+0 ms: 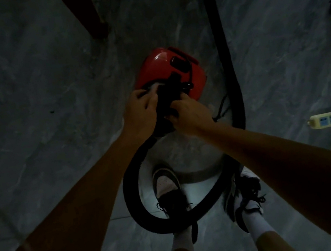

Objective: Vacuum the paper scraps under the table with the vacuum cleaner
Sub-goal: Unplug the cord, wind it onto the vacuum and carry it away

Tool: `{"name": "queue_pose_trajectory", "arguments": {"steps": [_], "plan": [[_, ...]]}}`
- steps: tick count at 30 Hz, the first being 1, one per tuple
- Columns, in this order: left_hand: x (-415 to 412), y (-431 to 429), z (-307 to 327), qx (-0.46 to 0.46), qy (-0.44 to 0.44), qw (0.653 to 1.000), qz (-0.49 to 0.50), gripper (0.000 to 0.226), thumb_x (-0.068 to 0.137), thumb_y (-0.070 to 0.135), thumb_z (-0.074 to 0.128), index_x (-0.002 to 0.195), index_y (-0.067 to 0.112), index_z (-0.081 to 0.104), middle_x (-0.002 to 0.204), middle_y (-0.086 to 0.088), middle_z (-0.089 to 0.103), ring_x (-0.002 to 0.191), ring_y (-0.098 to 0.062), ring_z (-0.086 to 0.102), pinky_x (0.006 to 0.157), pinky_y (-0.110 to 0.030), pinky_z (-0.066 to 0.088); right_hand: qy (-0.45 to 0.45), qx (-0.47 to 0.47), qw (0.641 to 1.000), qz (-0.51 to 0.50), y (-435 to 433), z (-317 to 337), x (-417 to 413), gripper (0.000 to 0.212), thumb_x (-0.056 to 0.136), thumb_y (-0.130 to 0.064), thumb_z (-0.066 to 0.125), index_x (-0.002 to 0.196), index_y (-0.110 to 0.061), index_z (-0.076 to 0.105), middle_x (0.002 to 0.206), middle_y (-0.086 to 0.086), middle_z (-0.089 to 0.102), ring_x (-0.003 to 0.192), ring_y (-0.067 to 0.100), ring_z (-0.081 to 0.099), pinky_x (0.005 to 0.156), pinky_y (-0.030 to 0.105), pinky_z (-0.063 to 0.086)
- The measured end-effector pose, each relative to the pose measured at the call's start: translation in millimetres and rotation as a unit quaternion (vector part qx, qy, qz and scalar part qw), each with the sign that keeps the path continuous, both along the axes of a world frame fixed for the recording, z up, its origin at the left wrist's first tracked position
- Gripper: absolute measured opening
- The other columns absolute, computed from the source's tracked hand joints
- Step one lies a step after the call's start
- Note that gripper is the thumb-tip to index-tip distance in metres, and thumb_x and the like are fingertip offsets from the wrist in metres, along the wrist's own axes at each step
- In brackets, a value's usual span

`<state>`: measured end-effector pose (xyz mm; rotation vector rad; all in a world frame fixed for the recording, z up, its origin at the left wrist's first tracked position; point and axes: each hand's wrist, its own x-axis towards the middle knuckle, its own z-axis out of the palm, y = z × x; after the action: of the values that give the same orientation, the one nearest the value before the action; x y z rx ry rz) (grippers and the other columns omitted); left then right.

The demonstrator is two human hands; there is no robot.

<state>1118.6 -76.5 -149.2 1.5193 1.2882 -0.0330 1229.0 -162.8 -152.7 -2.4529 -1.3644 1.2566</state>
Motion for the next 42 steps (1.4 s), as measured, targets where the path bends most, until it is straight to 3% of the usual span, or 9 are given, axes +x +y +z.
{"name": "queue_pose_trajectory", "arguments": {"steps": [3,8,11,16,18,24,30,36,42], "plan": [[5,4,2,0.032,0.012,0.999,0.029,0.046,0.092,0.012,0.054,0.137,0.018,0.049,0.137,-0.008,0.052,0.126,-0.020,0.050,0.106,-0.032,0.042,-0.033,0.017,0.999,-0.037,-2,2,-9,0.026,0.090,-0.027,0.054,0.111,-0.015,0.065,0.126,0.009,0.048,0.098,0.026,0.058,0.072,0.032,0.048],[8,7,-1,0.066,0.049,0.997,0.009,0.024,0.087,0.016,0.065,0.108,0.006,0.069,0.111,-0.011,0.069,0.102,-0.023,0.064,0.084,-0.022,0.046,-0.032,-0.023,0.991,0.124,0,1,1,0.036,0.098,-0.031,0.047,0.127,-0.012,0.054,0.134,0.019,0.037,0.108,0.036,0.051,0.086,0.043,0.051],[10,15,3,0.052,0.065,0.995,-0.053,0.025,0.089,0.017,0.062,0.111,0.007,0.069,0.112,-0.012,0.070,0.105,-0.023,0.064,0.085,-0.024,0.046,-0.025,-0.060,0.982,0.176,5,7,6,0.041,0.100,-0.030,0.044,0.138,-0.014,0.043,0.136,0.021,0.031,0.110,0.039,0.050,0.088,0.045,0.048],[19,35,-4,0.001,0.141,0.978,-0.156,0.017,0.083,0.019,0.062,0.086,0.002,0.063,0.097,-0.020,0.068,0.094,-0.034,0.066,0.077,-0.037,0.052,-0.021,-0.069,0.988,0.139,5,9,-3,0.043,0.098,-0.029,0.048,0.138,-0.016,0.043,0.141,0.019,0.026,0.107,0.037,0.052,0.087,0.042,0.048],[20,31,0,0.030,0.154,0.975,-0.160,0.020,0.084,0.015,0.058,0.092,-0.002,0.064,0.100,-0.021,0.066,0.094,-0.034,0.065,0.076,-0.036,0.051,-0.014,-0.046,0.996,0.080,2,11,-7,0.038,0.094,-0.033,0.054,0.127,-0.014,0.053,0.137,0.016,0.036,0.100,0.031,0.056,0.082,0.036,0.050],[21,13,8,0.049,0.147,0.988,0.013,0.032,0.091,0.006,0.047,0.121,-0.001,0.056,0.125,-0.018,0.057,0.113,-0.028,0.057,0.094,-0.031,0.044,-0.076,0.004,0.997,-0.003,-15,16,-17,0.068,0.080,-0.046,0.065,0.136,-0.017,0.038,0.131,0.008,0.046,0.109,0.027,0.055,0.095,0.043,0.041],[-10,43,-14,-0.088,0.141,0.928,0.334,0.052,0.097,0.021,0.041,0.143,-0.002,0.033,0.143,-0.020,0.043,0.126,-0.032,0.048,0.107,-0.044,0.041,-0.108,0.027,0.994,0.020,-32,13,-21,0.047,0.093,-0.043,0.048,0.134,-0.020,0.042,0.122,0.006,0.059,0.108,0.027,0.058,0.098,0.042,0.033],[-13,41,-15,0.003,0.077,0.941,0.329,0.044,0.099,0.020,0.040,0.139,0.002,0.041,0.141,-0.015,0.047,0.126,-0.025,0.049,0.110,-0.039,0.039,-0.145,0.037,0.983,0.108,-28,11,-18,0.047,0.090,-0.039,0.053,0.132,-0.019,0.047,0.121,0.012,0.054,0.110,0.032,0.053,0.095,0.043,0.037],[-24,55,-28,-0.079,0.072,0.891,0.442,0.040,0.099,0.018,0.039,0.134,-0.002,0.047,0.132,-0.014,0.054,0.109,-0.025,0.058,0.095,-0.036,0.050,-0.147,0.111,0.981,0.063,-15,1,-26,0.026,0.089,-0.023,0.060,0.112,-0.010,0.062,0.102,0.012,0.063,0.090,0.032,0.062,0.083,0.043,0.045]]}}
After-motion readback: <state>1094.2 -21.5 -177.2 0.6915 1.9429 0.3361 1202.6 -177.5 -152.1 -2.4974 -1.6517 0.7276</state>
